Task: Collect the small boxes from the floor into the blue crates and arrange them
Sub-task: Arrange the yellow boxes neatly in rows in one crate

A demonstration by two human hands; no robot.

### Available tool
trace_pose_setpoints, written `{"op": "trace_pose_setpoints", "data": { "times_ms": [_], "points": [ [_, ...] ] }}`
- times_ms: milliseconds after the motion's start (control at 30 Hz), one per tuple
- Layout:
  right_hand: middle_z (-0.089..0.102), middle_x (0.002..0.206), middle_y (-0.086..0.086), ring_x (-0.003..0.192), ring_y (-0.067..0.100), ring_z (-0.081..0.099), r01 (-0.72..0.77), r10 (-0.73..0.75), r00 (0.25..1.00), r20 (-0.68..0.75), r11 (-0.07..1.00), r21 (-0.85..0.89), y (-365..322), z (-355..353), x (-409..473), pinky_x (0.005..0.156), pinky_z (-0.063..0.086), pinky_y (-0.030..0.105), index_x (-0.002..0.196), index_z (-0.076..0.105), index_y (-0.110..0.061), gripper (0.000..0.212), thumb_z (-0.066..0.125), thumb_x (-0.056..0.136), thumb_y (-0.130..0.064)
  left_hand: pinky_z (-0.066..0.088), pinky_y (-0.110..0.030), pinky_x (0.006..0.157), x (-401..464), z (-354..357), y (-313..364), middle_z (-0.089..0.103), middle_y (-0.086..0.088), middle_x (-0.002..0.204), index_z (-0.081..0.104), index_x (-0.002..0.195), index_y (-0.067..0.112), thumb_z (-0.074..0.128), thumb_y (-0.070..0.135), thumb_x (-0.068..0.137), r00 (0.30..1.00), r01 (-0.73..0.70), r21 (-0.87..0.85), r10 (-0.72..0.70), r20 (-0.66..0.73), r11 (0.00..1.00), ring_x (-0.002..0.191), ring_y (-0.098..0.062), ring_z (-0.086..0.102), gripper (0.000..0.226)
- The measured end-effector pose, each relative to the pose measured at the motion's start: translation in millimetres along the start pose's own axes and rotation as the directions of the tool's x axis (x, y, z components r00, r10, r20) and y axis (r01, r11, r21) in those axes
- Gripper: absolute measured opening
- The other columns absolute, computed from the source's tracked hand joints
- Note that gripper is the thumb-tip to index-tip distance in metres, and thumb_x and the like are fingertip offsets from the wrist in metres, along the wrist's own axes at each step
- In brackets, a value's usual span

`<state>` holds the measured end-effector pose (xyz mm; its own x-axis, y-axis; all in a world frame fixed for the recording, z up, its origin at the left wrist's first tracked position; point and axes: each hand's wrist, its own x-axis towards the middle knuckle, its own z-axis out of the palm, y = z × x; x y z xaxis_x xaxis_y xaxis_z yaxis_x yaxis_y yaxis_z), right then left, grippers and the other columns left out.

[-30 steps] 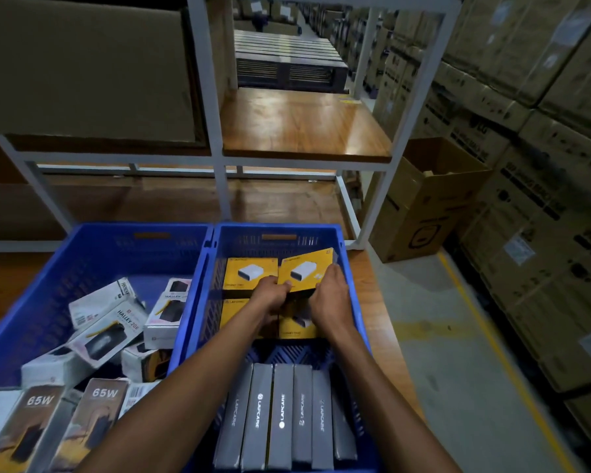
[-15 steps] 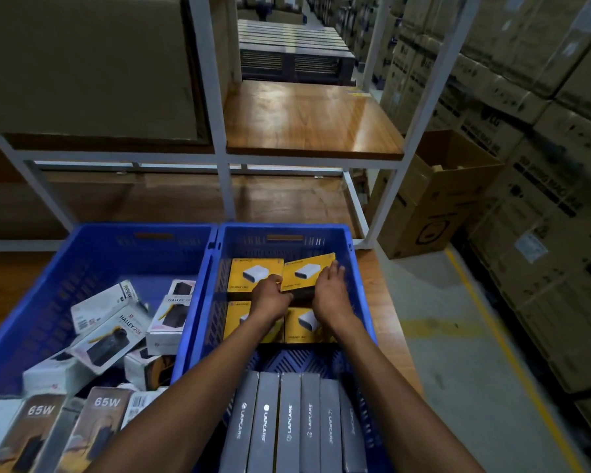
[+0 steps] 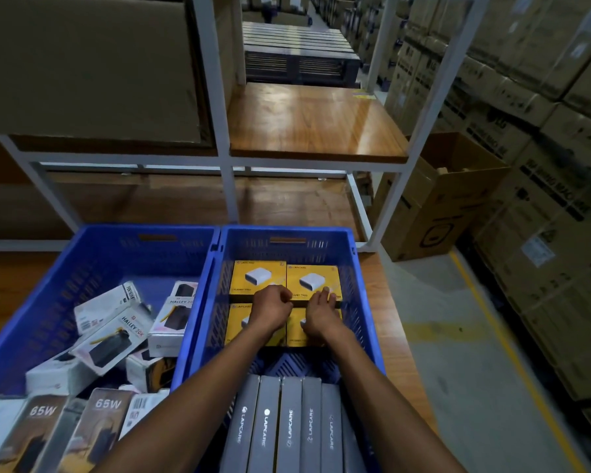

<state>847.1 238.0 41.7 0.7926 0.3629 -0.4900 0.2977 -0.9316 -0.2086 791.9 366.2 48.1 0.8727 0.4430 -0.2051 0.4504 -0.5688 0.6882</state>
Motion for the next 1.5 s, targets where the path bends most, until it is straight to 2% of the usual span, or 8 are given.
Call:
{"op": "trace_pose_setpoints", "data": {
  "times_ms": [100,200,267,567,733,933,1133,1500],
  "points": [
    [-0.011,0.167,0.032,0.156,0.05,-0.005,0.019,-0.019,1.0,-0.005,1.0,0.004,-2,1,-1,0.124,0.021,0.05,0.159,0.001,0.011,0.076,0.05,0.106,-0.012,0.055,-0.028,0.087,-2,-1,3,0.078,0.001,0.105,0.08,0.102,0.019,0.073,0.015,0.094,0.999,-0.039,0.012,0.039,0.005,0.999,0.101,-0.017,0.07,0.012],
    [0.04,0.151,0.022,0.132,0.042,0.05,-0.01,0.034,0.972,-0.233,0.995,0.104,3,-5,-9,0.103,0.051,0.046,0.139,0.052,0.0,0.049,0.065,0.093,-0.01,0.049,-0.023,0.084,-4,1,9,0.079,0.003,0.108,0.082,0.104,0.019,0.069,0.02,0.096,0.988,-0.091,0.074,0.08,0.135,0.993,0.099,-0.014,0.068,0.015],
    [0.053,0.132,0.018,0.114,0.039,0.059,-0.024,0.053,0.955,-0.293,0.995,0.101,7,-6,-14,0.093,0.055,0.042,0.121,0.064,-0.004,0.032,0.066,0.09,-0.012,0.052,-0.026,0.088,-4,5,11,0.078,0.002,0.113,0.082,0.111,0.02,0.067,0.022,0.097,0.973,-0.107,0.117,0.08,0.217,0.987,0.104,-0.016,0.068,0.02],
    [0.037,0.154,0.018,0.142,0.041,0.04,-0.094,0.107,0.987,-0.12,0.989,0.114,9,6,-17,0.108,0.044,0.052,0.152,0.032,-0.005,0.07,0.066,0.099,-0.037,0.04,-0.036,0.117,-5,7,24,0.043,-0.008,0.163,0.036,0.162,0.014,0.056,0.016,0.102,0.921,-0.102,0.221,0.008,0.389,0.97,0.149,-0.03,0.041,0.064],
    [0.054,0.142,0.02,0.129,0.04,0.056,-0.07,0.074,0.996,-0.046,0.995,0.077,8,-10,-25,0.098,0.051,0.045,0.141,0.052,-0.008,0.054,0.065,0.098,-0.037,0.05,-0.041,0.105,-14,-17,25,0.062,-0.013,0.146,0.065,0.141,0.015,0.053,0.008,0.1,0.893,-0.051,0.131,-0.013,0.45,0.99,0.133,-0.033,0.057,0.043],
    [0.068,0.113,0.01,0.107,0.026,0.062,0.28,-0.325,0.928,0.18,0.93,0.236,-21,-32,-67,0.084,0.048,0.039,0.115,0.073,-0.011,0.028,0.06,0.102,-0.031,0.052,-0.029,0.069,-27,-47,12,0.075,-0.008,0.115,0.076,0.113,0.015,0.05,-0.005,0.091,0.925,0.046,-0.019,-0.036,0.377,0.999,0.099,-0.026,0.07,0.04],
    [0.067,0.135,-0.004,0.123,0.014,0.061,0.49,-0.567,0.723,0.394,0.824,0.285,-51,-18,-103,0.109,0.048,0.034,0.132,0.069,-0.018,0.056,0.071,0.091,-0.056,0.058,-0.044,0.08,-44,-63,-12,0.07,-0.014,0.11,0.073,0.1,0.015,0.041,-0.009,0.099,0.945,0.114,-0.184,-0.05,0.322,0.976,0.084,-0.025,0.068,0.04],
    [0.064,0.142,-0.002,0.129,0.019,0.058,0.537,-0.593,0.746,0.302,0.805,0.253,-84,11,-114,0.115,0.044,0.045,0.143,0.06,-0.025,0.058,0.069,0.093,-0.055,0.055,-0.038,0.088,-83,-86,-23,0.069,-0.012,0.116,0.07,0.116,0.011,0.042,-0.006,0.1,0.95,0.098,-0.254,-0.014,0.313,0.962,0.094,-0.021,0.067,0.036]
  ]
}}
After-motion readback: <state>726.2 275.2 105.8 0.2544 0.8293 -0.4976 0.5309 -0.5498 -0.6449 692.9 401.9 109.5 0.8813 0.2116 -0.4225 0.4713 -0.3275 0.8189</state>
